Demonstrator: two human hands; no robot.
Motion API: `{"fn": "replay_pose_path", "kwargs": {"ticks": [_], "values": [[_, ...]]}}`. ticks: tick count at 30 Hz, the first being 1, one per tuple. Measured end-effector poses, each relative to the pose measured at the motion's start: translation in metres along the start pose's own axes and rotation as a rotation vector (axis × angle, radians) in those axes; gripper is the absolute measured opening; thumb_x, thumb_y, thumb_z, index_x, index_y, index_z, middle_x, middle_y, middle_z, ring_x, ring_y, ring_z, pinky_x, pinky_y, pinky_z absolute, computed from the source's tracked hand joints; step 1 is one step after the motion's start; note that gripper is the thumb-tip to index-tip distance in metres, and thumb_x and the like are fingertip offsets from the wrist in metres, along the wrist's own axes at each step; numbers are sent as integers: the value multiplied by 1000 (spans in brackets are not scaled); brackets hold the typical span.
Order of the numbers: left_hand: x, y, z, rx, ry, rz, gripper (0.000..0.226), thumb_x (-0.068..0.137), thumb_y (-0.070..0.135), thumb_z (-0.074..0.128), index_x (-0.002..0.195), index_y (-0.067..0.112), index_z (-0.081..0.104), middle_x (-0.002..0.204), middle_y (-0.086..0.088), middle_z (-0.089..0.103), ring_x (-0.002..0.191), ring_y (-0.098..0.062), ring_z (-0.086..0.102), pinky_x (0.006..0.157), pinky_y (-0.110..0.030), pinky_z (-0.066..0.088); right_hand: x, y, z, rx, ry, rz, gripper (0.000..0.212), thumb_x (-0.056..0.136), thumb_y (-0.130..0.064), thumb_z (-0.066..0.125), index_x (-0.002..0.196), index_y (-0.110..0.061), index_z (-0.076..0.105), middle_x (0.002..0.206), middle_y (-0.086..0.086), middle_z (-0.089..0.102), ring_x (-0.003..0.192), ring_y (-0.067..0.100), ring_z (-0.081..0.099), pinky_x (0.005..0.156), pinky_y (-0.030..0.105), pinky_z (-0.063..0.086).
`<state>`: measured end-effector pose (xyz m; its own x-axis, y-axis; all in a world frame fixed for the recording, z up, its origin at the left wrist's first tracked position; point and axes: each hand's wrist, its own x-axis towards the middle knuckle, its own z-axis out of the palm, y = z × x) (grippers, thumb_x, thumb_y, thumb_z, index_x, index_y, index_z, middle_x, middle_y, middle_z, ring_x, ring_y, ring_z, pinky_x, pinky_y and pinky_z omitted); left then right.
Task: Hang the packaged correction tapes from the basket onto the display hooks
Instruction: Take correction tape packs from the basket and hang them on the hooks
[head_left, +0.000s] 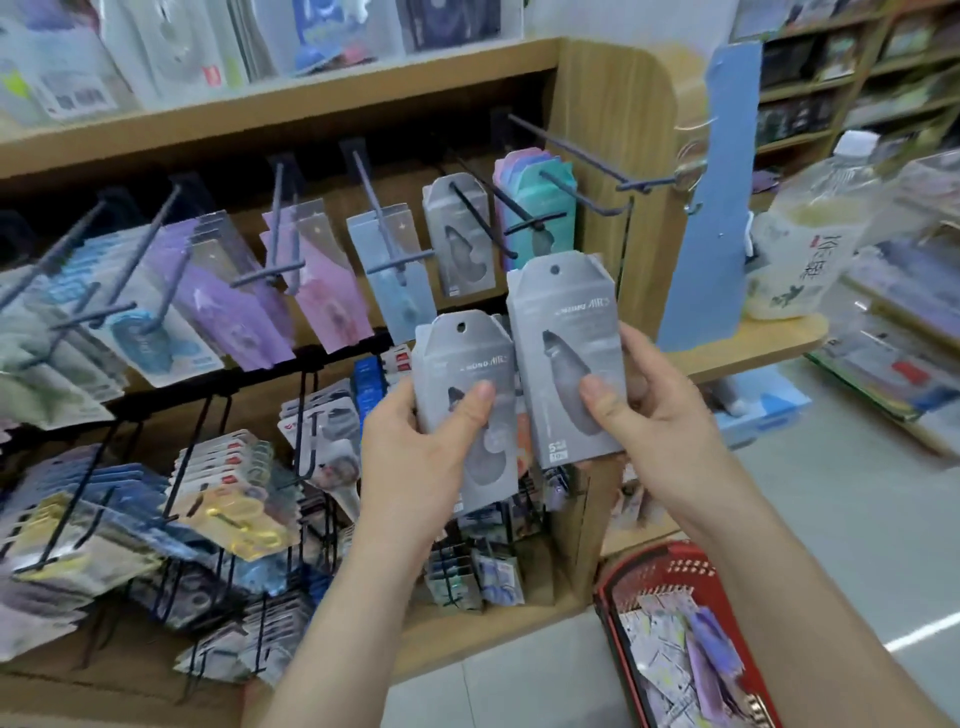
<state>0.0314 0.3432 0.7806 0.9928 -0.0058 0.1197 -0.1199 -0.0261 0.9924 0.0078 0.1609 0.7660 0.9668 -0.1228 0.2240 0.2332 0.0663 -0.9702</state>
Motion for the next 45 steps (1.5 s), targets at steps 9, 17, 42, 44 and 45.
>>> {"fn": "replay_pose_path", "kwargs": {"ticks": [9, 17, 42, 44, 45], "values": [[1, 3, -13, 154, -70, 170, 60, 92, 9, 66, 140, 34, 41, 117, 13, 66, 100, -5, 68, 82, -26, 57, 34, 8, 17, -19, -10, -35, 41, 99, -16, 58, 129, -44, 53, 114, -13, 73, 106, 6, 68, 83, 21, 55], [14, 15, -19, 218, -124, 251, 64, 92, 9, 65, 143, 32, 34, 113, 37, 60, 101, 5, 64, 82, -17, 54, 35, 18, 20, -38, 11, -48, 32, 96, -20, 62, 120, -42, 63, 111, -7, 75, 103, 15, 71, 88, 36, 56], [51, 3, -9, -153, -71, -18, 41, 77, 19, 72, 115, 9, 61, 98, -3, 76, 87, -20, 74, 73, -34, 60, 85, 33, 37, 67, 267, 127, 20, 85, -13, 77, 99, -21, 65, 79, 13, 74, 78, 25, 75, 69, 39, 62], [52, 2, -7, -176, -52, -27, 36, 78, 17, 72, 112, 10, 61, 96, -3, 77, 85, -21, 74, 73, -34, 60, 98, 35, 43, 28, 303, 120, 19, 83, -15, 79, 98, -20, 67, 80, 12, 74, 75, 24, 75, 68, 38, 62], [53, 2, -6, -177, -45, -30, 32, 81, 15, 72, 110, 12, 61, 95, -2, 77, 85, -20, 74, 73, -35, 60, 105, 36, 46, 21, 323, 127, 20, 83, -15, 79, 99, -18, 68, 81, 12, 74, 75, 24, 75, 68, 37, 62]]}}
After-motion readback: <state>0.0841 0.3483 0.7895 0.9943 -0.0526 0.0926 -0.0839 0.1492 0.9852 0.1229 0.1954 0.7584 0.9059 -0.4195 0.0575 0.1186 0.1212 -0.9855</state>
